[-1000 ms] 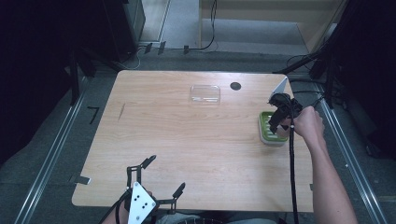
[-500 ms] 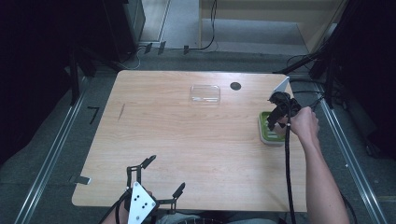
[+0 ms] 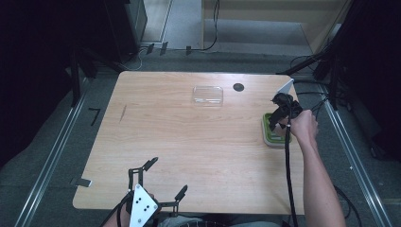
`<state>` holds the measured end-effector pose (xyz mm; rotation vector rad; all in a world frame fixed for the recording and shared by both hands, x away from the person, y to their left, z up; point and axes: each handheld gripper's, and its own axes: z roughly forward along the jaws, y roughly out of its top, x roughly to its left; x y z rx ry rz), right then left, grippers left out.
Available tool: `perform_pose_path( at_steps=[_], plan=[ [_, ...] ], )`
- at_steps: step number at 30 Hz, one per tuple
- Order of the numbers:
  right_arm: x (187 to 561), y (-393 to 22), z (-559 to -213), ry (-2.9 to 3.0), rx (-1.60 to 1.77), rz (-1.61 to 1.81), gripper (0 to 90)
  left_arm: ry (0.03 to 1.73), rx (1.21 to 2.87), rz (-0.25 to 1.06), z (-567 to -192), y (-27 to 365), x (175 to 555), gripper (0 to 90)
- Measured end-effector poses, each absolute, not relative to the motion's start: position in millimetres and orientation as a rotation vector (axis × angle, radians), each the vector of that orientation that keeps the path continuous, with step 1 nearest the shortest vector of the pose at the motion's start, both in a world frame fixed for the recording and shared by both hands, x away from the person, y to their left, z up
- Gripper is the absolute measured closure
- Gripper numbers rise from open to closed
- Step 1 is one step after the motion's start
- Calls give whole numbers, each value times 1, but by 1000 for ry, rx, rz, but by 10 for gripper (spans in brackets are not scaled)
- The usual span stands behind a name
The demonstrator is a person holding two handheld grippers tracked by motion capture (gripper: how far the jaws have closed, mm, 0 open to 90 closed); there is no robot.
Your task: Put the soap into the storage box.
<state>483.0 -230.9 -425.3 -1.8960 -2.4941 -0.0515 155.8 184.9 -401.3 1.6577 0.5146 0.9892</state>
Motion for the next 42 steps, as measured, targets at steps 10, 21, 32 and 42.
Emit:
perform_pose_path(
  at_steps=[10, 21, 32, 42],
  plan=[
    [487, -230, -433, -2452, -1946, -60, 337, 514, 1658, 989, -401, 185, 156, 0],
    [490, -230, -441, -2414, -1998, -59, 337, 514, 1658, 989, -401, 185, 156, 0],
    [491, -227, -446, -2393, -2038, -37, 335, 510, 1659, 987, -402, 185, 157, 0],
    [489, -225, -447, -2401, -2040, -21, 329, 512, 1659, 987, -402, 185, 156, 0]
  ],
)
